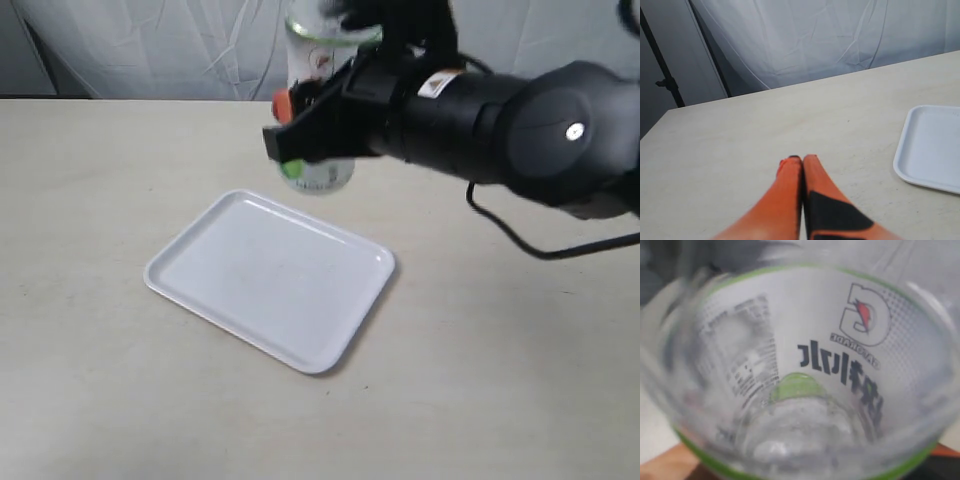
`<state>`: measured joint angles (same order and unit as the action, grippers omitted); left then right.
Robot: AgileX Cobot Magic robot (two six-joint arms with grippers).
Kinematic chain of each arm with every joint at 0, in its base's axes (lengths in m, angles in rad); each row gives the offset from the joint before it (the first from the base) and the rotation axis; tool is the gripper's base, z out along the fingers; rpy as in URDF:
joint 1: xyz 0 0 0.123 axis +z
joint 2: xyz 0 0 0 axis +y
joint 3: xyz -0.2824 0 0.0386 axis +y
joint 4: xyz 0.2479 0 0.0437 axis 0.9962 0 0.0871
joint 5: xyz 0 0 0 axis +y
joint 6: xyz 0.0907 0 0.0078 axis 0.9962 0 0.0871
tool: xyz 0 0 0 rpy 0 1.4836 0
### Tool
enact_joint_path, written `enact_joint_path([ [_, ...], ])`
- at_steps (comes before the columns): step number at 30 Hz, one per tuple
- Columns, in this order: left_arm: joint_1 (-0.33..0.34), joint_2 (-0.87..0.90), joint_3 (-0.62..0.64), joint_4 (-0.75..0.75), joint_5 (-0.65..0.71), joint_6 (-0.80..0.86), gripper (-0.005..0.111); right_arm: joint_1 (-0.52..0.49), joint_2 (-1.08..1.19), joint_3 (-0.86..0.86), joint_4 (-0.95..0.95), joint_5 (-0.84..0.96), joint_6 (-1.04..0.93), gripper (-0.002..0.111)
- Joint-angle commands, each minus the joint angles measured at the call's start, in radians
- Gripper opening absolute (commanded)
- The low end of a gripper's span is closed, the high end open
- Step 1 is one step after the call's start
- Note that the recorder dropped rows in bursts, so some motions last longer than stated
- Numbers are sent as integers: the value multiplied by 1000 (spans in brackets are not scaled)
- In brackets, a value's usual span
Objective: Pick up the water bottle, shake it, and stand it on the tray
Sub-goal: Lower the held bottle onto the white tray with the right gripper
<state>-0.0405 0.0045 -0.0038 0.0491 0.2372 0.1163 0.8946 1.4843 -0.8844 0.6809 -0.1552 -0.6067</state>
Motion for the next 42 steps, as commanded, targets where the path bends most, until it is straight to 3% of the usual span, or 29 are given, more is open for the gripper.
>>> enact_joint_path([
  [1, 0, -5, 4, -5, 2, -3, 0, 21, 111, 66, 36, -15, 9, -1],
  [12, 0, -5, 4, -5, 2, -3, 0, 44, -94, -59, -40, -47, -1, -1],
  [16, 0, -5, 4, -5, 2, -3, 0, 43, 9, -22, 1, 62, -1, -1],
  [21, 0, -5, 4, -5, 2, -3, 0, 63, 130, 10, 32, 64, -1, -1],
  [31, 0, -5, 4, -5, 2, -3, 0, 71, -110, -95, 20, 8, -59, -1],
  [42, 0, -5, 4, -5, 2, -3, 0, 89, 129, -13, 126, 125, -61, -1],
])
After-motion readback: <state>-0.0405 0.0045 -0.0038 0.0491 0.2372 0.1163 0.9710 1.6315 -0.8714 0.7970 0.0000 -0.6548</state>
